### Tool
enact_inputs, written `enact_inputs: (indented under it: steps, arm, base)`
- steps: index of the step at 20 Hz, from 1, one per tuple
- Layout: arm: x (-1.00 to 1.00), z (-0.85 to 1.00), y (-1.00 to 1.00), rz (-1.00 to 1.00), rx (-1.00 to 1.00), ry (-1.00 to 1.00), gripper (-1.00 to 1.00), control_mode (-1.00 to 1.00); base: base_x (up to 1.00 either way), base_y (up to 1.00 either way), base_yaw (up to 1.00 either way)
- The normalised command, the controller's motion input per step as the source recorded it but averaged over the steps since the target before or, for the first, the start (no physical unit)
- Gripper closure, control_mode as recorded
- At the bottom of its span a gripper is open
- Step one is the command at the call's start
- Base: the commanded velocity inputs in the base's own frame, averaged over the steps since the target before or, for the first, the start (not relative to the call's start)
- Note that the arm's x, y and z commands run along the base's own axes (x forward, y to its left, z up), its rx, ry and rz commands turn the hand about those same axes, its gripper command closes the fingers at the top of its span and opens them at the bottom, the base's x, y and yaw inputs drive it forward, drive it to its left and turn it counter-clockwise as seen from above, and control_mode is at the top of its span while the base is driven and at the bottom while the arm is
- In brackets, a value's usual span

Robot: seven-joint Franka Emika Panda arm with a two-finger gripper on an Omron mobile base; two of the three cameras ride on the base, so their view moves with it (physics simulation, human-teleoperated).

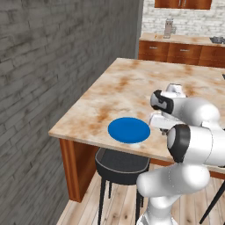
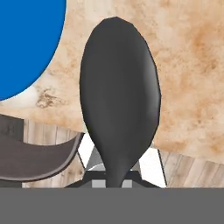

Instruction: Take the fork and place it on the left side of the plate. Then take the spoon and place it on the right side of the plate. Make sure they're directly next to the plate.

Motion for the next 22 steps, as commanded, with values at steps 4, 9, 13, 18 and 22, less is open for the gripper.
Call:
enact_inputs:
  steps: [4,9,13,18,22]
  arm:
    - [0.7,-0.45,0.0,-0.04,0.04,-0.19,1.0,-1.0]
    - [0.84,-0.33,0.0,-0.07,0.07,-0.19,1.0,-1.0]
    - [0.75,-0.35,0.0,-0.07,0.06,-0.19,1.0,-1.0]
    - [0.47,-0.35,-0.02,-0.06,0.05,-0.18,1.0,-1.0]
    - [0.42,-0.21,0.0,-0.06,0.05,-0.14,-1.0,-1.0]
  base:
    - [0.0,0.0,0.0]
    - [0.0,0.0,0.0]
    - [0.0,0.0,0.0]
    - [0.0,0.0,0.0]
    - [0.0,0.0,0.0]
